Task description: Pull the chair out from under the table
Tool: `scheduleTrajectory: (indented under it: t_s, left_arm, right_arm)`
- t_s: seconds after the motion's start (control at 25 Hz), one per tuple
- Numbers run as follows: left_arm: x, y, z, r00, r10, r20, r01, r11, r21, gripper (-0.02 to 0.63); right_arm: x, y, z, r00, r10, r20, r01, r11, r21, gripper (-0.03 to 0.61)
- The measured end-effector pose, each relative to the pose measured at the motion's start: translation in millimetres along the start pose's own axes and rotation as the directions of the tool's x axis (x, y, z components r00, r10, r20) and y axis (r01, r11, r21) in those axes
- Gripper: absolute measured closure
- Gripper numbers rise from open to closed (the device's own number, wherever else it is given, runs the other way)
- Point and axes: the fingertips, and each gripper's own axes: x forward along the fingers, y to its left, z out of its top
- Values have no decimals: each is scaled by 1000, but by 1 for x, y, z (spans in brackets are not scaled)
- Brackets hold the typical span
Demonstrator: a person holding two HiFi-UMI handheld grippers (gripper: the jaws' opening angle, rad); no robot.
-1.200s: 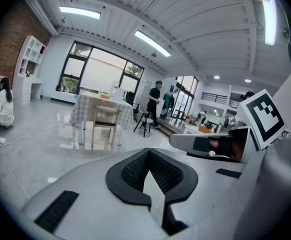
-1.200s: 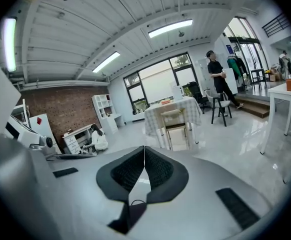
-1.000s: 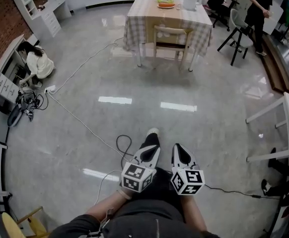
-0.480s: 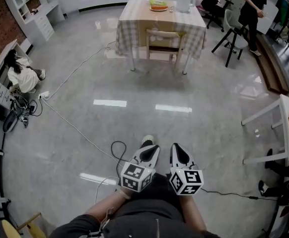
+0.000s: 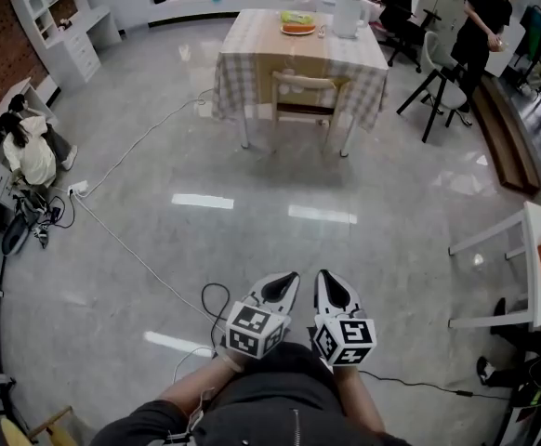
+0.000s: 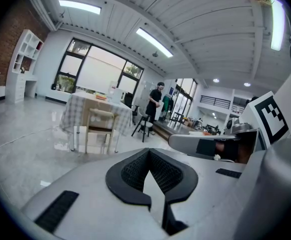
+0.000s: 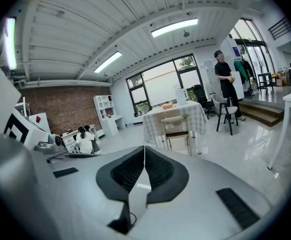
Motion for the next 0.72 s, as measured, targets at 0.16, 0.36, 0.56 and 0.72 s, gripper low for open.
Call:
scheduleTrajectory:
  t_s: [0.16, 0.36, 0.56, 0.72]
  left_arm:
    - [24, 14, 17, 1000, -4, -12, 4, 1000, 7, 609]
    - [50, 36, 47, 1000, -14, -16, 14, 1000, 11, 609]
    - [78, 68, 74, 1000, -9, -8, 9, 1000, 8, 609]
    - [98, 92, 92, 1000, -9, -2, 9, 1000, -1, 609]
  right_arm:
    - [24, -14, 16, 1000, -4, -10, 4, 1000, 5, 566]
    - [60, -29, 41, 1000, -12, -14, 12, 1000, 4, 568]
    - [103, -36, 62, 1000, -6, -16, 6, 1000, -8, 566]
    - [138, -39, 77, 1000, 10, -15, -10, 1000, 1, 568]
